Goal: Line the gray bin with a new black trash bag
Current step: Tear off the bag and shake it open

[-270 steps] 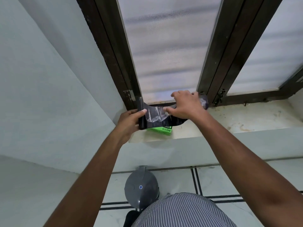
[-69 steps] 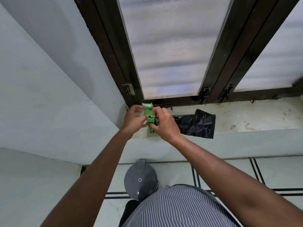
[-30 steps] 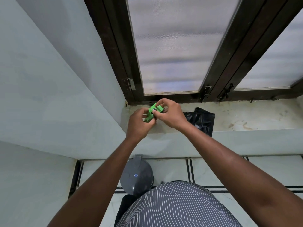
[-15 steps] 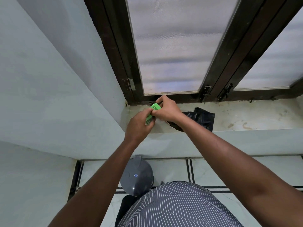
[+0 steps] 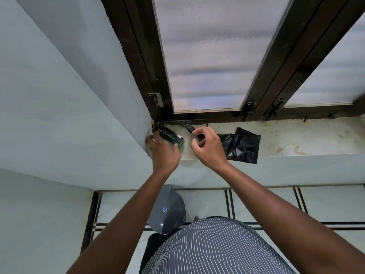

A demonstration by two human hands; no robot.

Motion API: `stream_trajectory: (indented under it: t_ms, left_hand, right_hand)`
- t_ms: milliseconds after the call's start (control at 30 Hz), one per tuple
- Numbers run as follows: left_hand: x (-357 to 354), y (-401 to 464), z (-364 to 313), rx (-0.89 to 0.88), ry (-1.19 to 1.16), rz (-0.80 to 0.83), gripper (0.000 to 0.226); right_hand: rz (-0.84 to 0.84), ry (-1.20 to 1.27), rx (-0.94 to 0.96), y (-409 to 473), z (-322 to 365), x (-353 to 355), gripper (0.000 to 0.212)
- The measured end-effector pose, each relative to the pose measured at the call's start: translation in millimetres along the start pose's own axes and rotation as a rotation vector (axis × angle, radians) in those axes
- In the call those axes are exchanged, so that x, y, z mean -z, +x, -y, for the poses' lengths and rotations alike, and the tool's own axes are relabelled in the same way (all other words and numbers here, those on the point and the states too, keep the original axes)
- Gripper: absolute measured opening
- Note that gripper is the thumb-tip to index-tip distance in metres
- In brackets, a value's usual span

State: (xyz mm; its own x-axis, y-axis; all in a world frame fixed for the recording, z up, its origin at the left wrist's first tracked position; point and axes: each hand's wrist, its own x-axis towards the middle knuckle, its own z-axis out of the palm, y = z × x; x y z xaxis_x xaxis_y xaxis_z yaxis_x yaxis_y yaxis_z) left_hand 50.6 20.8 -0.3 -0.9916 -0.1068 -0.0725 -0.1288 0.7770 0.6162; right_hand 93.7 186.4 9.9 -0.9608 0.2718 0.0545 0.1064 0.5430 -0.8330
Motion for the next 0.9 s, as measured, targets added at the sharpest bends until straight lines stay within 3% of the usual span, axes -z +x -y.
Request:
stream_trajectory:
  t_ms: [67, 167, 233, 300, 400, 533, 633, 667, 733, 833, 900]
  left_hand:
    - [-5.8, -13.2, -3.8, -0.117, -0.005, 0.037, 0.051]
    - [-14.4, -21.9, -7.7, -0.221, -0.08, 0.369, 0.017]
    - [-20.7, -27.4, -13.5, -0.249, -0.11, 0.57, 0.014]
    - [-28.3, -35.5, -25.6, -0.297, -0.1, 0.662, 0.016]
    - [-43.0, -43.8, -44.9, -0.424, -0.047, 0.641, 0.022]
    - [-71.3, -47.6, -67.0, -0.963, 0.394, 0.445, 0.047]
    - [-90.8, -47.1, -76.2, -1.041, 0.695, 0.398, 0.076]
    - [-97.9, -44.8, -76.9, -1.035, 0.744, 0.373, 0.072]
    - [-103.1, -40.0, -81.2, -1.091, 0.784, 0.313, 0.041]
    - [-97.2, -33.6, -89.2, -1.013, 0.442, 0.372, 0.02]
    - [-86.1, -30.5, -93.8, -0.821, 0.156, 0.459, 0.015]
  right_hand:
    - [-0.053, 0.029, 0.005, -10.5, -6.2, 2.7, 0.01]
    - [-0.103, 0.087, -0.047, -24.0, -19.1, 9.6, 0.007]
    - [-0.111, 0.169, -0.15, -33.0, -28.9, 15.4, 0.004]
    - [-0.14, 0.269, -0.261, -41.0, -39.1, 24.0, 0.004]
    - [-0.222, 0.314, -0.352, -52.3, -54.6, 40.1, 0.01]
    - [-0.294, 0.22, -0.448, -66.5, -70.6, 64.3, 0.027]
    - [-0.262, 0.067, -0.409, -71.2, -85.6, 77.8, 0.037]
    - [-0.228, -0.019, -0.378, -72.7, -92.9, 81.6, 0.037]
    - [-0.093, -0.276, -0.311, -75.2, -105.6, 87.3, 0.051]
    - [0.069, -0.502, -0.274, -72.8, -117.8, 92.7, 0.081]
    - [0.043, -0.504, -0.257, -69.7, -118.3, 94.5, 0.072]
